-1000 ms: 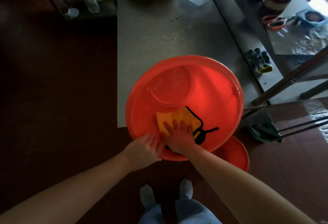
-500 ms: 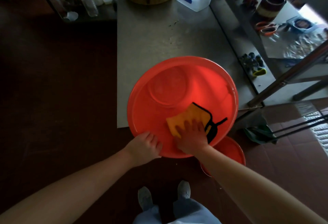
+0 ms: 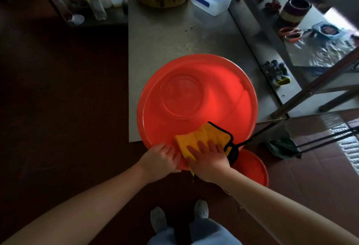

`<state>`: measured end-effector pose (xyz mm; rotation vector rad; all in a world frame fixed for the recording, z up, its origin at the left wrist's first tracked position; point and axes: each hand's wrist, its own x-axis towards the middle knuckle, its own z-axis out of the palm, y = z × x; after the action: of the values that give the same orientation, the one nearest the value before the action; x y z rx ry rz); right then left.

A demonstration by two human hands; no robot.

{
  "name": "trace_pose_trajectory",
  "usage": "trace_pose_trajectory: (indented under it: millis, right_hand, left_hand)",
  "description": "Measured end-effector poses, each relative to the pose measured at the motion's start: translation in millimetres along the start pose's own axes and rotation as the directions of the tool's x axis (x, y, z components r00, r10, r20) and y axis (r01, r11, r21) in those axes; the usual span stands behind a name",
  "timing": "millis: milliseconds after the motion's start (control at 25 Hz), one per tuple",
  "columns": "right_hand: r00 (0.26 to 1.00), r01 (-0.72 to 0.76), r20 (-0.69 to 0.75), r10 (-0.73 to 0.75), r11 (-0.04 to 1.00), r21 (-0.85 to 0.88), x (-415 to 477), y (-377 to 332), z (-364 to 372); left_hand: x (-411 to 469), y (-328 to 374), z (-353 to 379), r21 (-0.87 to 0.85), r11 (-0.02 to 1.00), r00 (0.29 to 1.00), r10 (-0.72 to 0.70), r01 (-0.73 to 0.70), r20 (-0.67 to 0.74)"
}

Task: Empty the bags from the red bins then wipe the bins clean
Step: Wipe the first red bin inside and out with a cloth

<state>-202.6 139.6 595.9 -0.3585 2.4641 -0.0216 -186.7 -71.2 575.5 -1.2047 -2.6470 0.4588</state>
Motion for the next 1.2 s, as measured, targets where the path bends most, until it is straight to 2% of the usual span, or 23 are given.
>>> trace_pose_trajectory:
  millis: [320,480,640,800,920,1080,1200]
  right_hand:
    - [1.0,-0.027,0.0,0.027,1.0,-0.016,135,-3,7]
    - [0.997,-0.039,0.064,0.039,0.999,-0.016,169,-5,2]
    - [0.998,-0.032,0.053,0.033,0.999,-0.012,138,-7,0]
    - [1.0,-0.004,0.017,0.005,0.999,-0.043,59,-8,-1]
    - [0.998,0.009,0.058,-0.007,0.999,-0.032,15,-6,-1]
    - [0.998,-0.002,0.061,0.002,1.0,-0.013,9,-7,4]
    - [0.997,0.002,-0.071,-0.002,1.0,-0.003,34,-9,13]
  left_hand:
    - [-2,10,10,0.028,0.999,0.994,0.031,-0.028,-0.106]
    - [2,9,10,0.05,0.998,0.99,0.051,-0.045,-0.129]
    - [1,5,10,0.037,0.997,0.992,0.074,-0.07,-0.107]
    - [-4,-7,5,0.043,0.992,0.991,0.122,-0.119,-0.059]
    - [-5,-13,2,0.043,0.991,0.991,0.129,-0.128,-0.029]
    - [-7,-16,1,0.033,0.989,0.99,0.143,-0.143,0.01]
    - [-8,-15,4,0.022,0.988,0.988,0.153,-0.153,0.002]
